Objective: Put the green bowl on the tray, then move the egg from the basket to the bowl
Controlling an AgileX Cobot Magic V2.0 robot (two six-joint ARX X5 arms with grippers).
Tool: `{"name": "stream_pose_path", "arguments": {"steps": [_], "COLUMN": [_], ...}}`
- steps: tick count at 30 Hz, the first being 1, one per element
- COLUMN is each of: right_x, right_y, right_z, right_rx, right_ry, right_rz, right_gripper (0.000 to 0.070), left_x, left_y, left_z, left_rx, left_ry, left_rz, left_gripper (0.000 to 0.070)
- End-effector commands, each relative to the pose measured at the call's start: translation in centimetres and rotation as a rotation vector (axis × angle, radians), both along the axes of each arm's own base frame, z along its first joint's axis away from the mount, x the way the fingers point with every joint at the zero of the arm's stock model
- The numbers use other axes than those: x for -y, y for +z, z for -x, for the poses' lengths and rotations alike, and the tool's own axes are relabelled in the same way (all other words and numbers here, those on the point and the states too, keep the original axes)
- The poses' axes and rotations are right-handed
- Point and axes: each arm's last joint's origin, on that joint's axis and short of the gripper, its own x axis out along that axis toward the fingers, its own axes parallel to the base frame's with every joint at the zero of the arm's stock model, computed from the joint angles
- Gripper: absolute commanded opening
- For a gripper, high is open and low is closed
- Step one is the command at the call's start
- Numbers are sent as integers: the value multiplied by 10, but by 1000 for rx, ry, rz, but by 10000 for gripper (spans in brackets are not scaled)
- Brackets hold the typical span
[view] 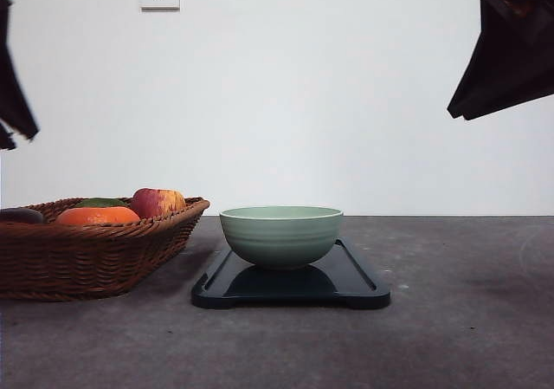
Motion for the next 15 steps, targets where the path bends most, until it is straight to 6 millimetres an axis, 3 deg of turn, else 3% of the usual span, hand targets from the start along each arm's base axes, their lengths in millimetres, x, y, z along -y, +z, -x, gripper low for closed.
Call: {"name": "stream_pose_path", "arguments": {"steps": [1,15], "right_x": [-2,-3], "right_y": [2,7], "right_z": [0,-2], "right_rx": [1,43], "right_ry": [12,21], "right_rz": [-16,-45], "right_gripper": [15,15], "left_x": [1,0], "left_y": [1,2], "left_z": [-1,0], "left_rx": [2,13], "left_ry": [-7,-3], "left_rz": [2,5], "left_gripper": [0,0]}}
